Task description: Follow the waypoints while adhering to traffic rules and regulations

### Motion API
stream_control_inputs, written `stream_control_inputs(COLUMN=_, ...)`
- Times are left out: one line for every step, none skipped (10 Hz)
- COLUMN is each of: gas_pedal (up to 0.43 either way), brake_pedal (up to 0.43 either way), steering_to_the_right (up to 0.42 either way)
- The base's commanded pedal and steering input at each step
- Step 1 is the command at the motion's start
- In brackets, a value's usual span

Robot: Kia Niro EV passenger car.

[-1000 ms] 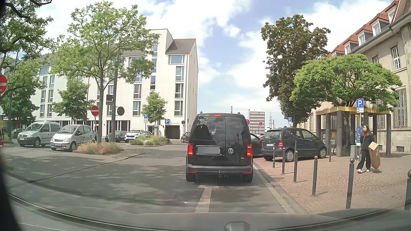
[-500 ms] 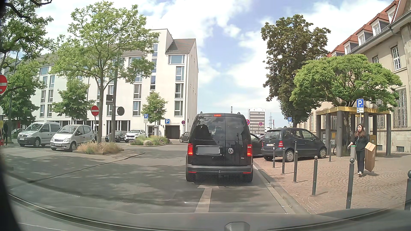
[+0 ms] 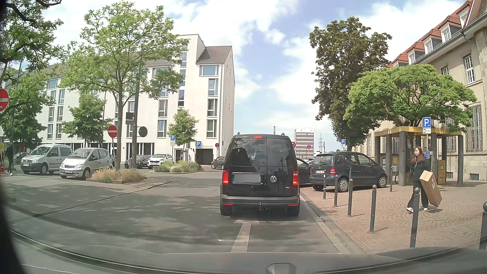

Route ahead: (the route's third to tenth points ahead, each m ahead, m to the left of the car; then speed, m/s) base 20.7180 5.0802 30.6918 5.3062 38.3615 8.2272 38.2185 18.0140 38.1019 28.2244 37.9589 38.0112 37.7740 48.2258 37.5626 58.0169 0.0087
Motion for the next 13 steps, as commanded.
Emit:
stream_control_inputs(gas_pedal=0.0, brake_pedal=0.226, steering_to_the_right=-0.067)
stream_control_inputs(gas_pedal=0.0, brake_pedal=0.226, steering_to_the_right=-0.067)
stream_control_inputs(gas_pedal=0.0, brake_pedal=0.226, steering_to_the_right=-0.066)
stream_control_inputs(gas_pedal=0.0, brake_pedal=0.226, steering_to_the_right=-0.067)
stream_control_inputs(gas_pedal=0.0, brake_pedal=0.226, steering_to_the_right=-0.067)
stream_control_inputs(gas_pedal=0.0, brake_pedal=0.226, steering_to_the_right=-0.066)
stream_control_inputs(gas_pedal=0.0, brake_pedal=0.226, steering_to_the_right=-0.066)
stream_control_inputs(gas_pedal=0.0, brake_pedal=0.226, steering_to_the_right=-0.067)
stream_control_inputs(gas_pedal=0.0, brake_pedal=0.226, steering_to_the_right=-0.066)
stream_control_inputs(gas_pedal=0.0, brake_pedal=0.226, steering_to_the_right=-0.067)
stream_control_inputs(gas_pedal=0.0, brake_pedal=0.226, steering_to_the_right=-0.067)
stream_control_inputs(gas_pedal=0.0, brake_pedal=0.226, steering_to_the_right=-0.067)
stream_control_inputs(gas_pedal=0.0, brake_pedal=0.226, steering_to_the_right=-0.067)
